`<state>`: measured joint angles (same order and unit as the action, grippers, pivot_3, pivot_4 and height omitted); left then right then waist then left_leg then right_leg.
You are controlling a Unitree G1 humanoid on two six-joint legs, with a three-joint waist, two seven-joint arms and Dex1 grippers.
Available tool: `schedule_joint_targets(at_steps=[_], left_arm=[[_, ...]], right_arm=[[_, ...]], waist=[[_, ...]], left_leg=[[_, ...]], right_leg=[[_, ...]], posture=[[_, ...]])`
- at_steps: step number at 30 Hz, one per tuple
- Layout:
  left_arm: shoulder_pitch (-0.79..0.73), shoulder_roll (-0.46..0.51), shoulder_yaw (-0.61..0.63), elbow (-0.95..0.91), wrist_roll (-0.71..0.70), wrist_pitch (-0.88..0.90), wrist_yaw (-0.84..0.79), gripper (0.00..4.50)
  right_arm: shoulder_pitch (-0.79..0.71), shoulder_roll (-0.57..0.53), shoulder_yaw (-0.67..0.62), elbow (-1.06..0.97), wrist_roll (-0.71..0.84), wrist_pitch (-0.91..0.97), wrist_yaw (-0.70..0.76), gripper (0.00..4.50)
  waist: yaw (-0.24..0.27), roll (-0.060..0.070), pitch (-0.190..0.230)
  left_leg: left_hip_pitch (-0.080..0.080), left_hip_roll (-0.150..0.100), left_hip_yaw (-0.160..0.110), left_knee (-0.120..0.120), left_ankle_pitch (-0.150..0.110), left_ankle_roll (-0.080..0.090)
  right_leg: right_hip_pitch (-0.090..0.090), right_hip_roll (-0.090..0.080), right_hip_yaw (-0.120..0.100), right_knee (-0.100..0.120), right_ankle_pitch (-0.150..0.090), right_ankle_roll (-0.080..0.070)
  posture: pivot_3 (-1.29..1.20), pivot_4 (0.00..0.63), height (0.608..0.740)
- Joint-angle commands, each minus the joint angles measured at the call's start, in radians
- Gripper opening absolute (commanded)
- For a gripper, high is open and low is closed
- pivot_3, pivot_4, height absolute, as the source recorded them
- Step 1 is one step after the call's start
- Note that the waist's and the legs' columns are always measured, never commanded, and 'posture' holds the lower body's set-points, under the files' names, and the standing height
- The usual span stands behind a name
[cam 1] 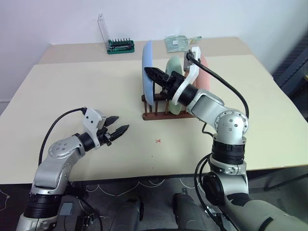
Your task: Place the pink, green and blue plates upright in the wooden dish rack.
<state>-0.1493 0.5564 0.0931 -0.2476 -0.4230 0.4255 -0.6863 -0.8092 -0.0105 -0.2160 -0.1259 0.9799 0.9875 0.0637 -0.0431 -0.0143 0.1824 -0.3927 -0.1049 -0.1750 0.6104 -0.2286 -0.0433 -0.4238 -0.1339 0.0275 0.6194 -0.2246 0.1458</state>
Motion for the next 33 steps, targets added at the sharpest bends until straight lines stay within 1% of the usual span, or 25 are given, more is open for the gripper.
schedule_joint_targets(at_steps=[1, 3, 6, 13, 18, 22, 24, 27, 28, 31, 33], left_arm=[[0.003, -0.003, 0.003, -0.037, 0.005, -0.014, 0.004, 2.93], [0.004, -0.006, 0.001, -0.037, 0.005, -0.016, 0.006, 2.94], [0.006, -0.008, -0.006, -0.036, 0.012, -0.019, 0.005, 2.94], [0.0, -0.013, -0.01, -0.03, 0.017, -0.023, 0.002, 2.94], [-0.001, -0.017, -0.016, -0.025, 0.024, -0.026, -0.002, 2.94], [-0.003, -0.02, -0.02, -0.016, 0.026, -0.031, -0.005, 2.94], [-0.003, -0.022, -0.024, -0.014, 0.029, -0.033, -0.005, 2.94], [-0.002, -0.026, -0.028, -0.014, 0.03, -0.035, -0.001, 2.94], [-0.001, -0.027, -0.029, -0.01, 0.032, -0.039, -0.002, 2.94], [0.002, -0.028, -0.022, -0.002, 0.037, -0.048, 0.001, 2.94], [0.006, -0.029, -0.011, 0.005, 0.04, -0.056, 0.007, 2.94]], right_arm=[[-0.036, 0.006, -0.01, -0.005, 0.032, -0.001, -0.012, 0.29], [-0.038, 0.001, 0.001, -0.008, 0.026, -0.006, -0.012, 0.89], [-0.041, -0.012, 0.022, -0.027, 0.003, -0.024, 0.003, 2.33], [-0.05, -0.072, 0.091, -0.075, -0.083, -0.057, 0.038, 2.33], [-0.087, -0.219, 0.213, -0.162, -0.265, -0.147, 0.135, 2.33], [-0.106, -0.368, 0.342, -0.198, -0.454, -0.232, 0.23, 2.33], [-0.098, -0.379, 0.338, -0.203, -0.464, -0.251, 0.253, 2.33], [-0.086, -0.367, 0.311, -0.206, -0.456, -0.25, 0.272, 2.33], [-0.083, -0.38, 0.307, -0.213, -0.477, -0.28, 0.285, 2.33], [-0.053, -0.446, 0.233, -0.267, -0.47, -0.37, 0.377, 2.33], [0.017, -0.521, 0.152, -0.305, -0.432, -0.4, 0.461, 2.33]], waist=[[0.0, 0.0, 0.0], [-0.001, 0.0, 0.0], [-0.001, 0.0, 0.0], [-0.001, 0.0, 0.0], [0.001, 0.001, 0.0], [0.001, 0.0, 0.0], [0.001, 0.0, 0.0], [0.001, 0.0, 0.0], [0.002, 0.0, 0.0], [0.01, 0.0, 0.001], [0.024, 0.0, 0.001]], left_leg=[[0.0, 0.0, 0.0, 0.0, 0.0, 0.0], [0.0, 0.0, 0.0, 0.0, 0.0, 0.0], [0.0, 0.0, 0.0, 0.0, 0.0, 0.0], [0.0, 0.0, 0.0, 0.0, 0.0, 0.0], [-0.001, 0.0, 0.001, 0.0, 0.0, 0.0], [-0.001, 0.0, 0.001, 0.0, 0.0, 0.0], [-0.001, 0.0, 0.001, 0.0, 0.0, 0.0], [-0.001, 0.0, 0.001, 0.0, 0.0, 0.0], [-0.001, 0.0, 0.001, 0.0, 0.0, 0.0], [-0.001, 0.0, 0.001, 0.001, 0.0, 0.0], [-0.002, 0.0, 0.001, 0.001, 0.0, 0.0]], right_leg=[[0.0, 0.0, 0.0, 0.0, 0.0, 0.0], [0.0, 0.0, 0.0, 0.0, 0.0, 0.0], [0.0, 0.0, 0.0, 0.0, 0.0, 0.0], [0.0, 0.0, 0.0, 0.0, 0.0, 0.0], [0.0, 0.0, 0.0, 0.0, 0.0, 0.0], [0.0, 0.0, 0.0, -0.001, 0.0, 0.0], [0.0, 0.0, 0.0, -0.001, 0.0, 0.0], [0.0, 0.0, 0.0, -0.001, 0.0, 0.0], [0.0, 0.0, 0.0, -0.001, 0.0, 0.0], [0.0, 0.0, 0.0, -0.002, 0.0, 0.0], [0.001, 0.0, 0.0, -0.003, 0.0, 0.0]], posture=[[0.0, 0.15, 0.74], [0.0, 0.15, 0.74], [0.0, 0.15, 0.74], [0.0, 0.15, 0.74], [0.0, 0.15, 0.74], [0.0, 0.15, 0.74], [0.0, 0.15, 0.74], [0.0, 0.15, 0.74], [0.0, 0.15, 0.74], [0.0, 0.15, 0.74], [0.0, 0.15, 0.74]])
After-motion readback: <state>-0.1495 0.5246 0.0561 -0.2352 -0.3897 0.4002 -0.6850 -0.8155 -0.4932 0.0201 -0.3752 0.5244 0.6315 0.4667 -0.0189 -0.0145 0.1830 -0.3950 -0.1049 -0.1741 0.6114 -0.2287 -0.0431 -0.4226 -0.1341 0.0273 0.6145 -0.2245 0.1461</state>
